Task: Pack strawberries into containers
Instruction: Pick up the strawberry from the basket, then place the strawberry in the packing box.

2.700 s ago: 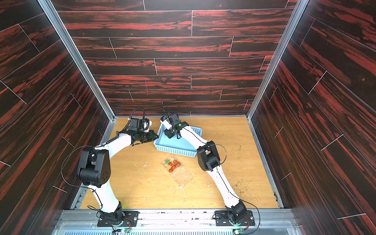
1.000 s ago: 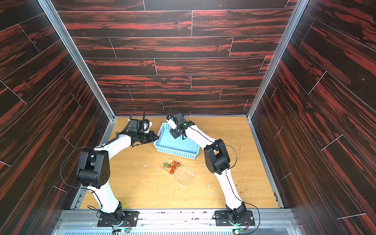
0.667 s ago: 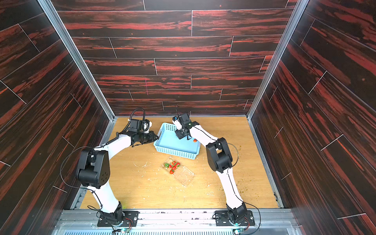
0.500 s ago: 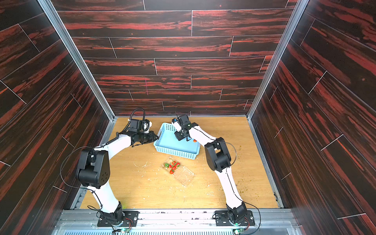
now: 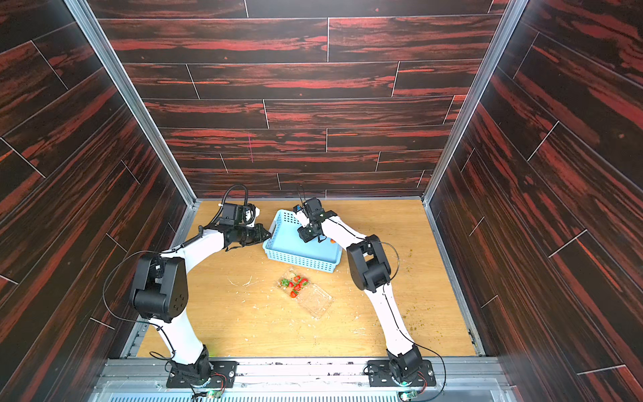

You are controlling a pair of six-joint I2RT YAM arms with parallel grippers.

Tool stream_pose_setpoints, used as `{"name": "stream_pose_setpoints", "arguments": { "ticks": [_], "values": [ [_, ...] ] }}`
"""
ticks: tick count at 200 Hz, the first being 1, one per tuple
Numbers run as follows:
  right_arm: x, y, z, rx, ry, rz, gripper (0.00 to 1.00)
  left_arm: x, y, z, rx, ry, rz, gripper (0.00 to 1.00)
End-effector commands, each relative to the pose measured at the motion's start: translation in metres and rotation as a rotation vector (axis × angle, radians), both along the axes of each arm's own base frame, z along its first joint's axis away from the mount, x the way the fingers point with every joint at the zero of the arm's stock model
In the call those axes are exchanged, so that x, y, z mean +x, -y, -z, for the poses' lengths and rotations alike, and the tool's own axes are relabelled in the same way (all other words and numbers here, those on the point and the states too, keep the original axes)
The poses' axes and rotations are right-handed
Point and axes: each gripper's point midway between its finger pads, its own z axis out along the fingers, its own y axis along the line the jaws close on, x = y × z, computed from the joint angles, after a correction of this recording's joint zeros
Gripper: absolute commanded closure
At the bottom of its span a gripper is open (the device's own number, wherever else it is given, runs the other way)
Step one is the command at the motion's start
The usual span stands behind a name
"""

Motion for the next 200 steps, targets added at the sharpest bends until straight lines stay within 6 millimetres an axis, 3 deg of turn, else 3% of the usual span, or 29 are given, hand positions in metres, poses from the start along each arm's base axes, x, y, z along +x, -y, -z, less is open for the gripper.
{"name": "stream_pose_setpoints", "arguments": {
  "ticks": [1, 49, 83, 120, 154, 200],
  "values": [
    [0.005, 0.006, 0.015, -0.042, -0.013, -0.001, 0.64, 0.005, 0.005, -0.033, -0.022, 0.068, 0.017, 0.91],
    [0.009, 0.009, 0.019, -0.051, -0.016, 0.006, 0.84, 0.006, 0.005, -0.033, -0.02, 0.072, 0.013, 0.91],
    [0.01, 0.009, 0.001, -0.037, 0.01, 0.006, 1.0, 0.008, 0.004, -0.03, -0.017, 0.07, 0.007, 0.91],
    [0.007, 0.009, -0.032, -0.011, 0.055, -0.001, 1.0, 0.01, 0.003, -0.021, -0.008, 0.065, -0.002, 0.91],
    [-0.004, 0.009, -0.076, 0.042, 0.108, -0.019, 1.0, 0.015, 0.002, -0.015, -0.005, 0.064, -0.015, 0.91],
    [-0.048, 0.0, -0.118, 0.086, 0.174, -0.099, 1.0, 0.019, 0.002, -0.01, -0.016, 0.068, -0.036, 0.91]
  ]
}}
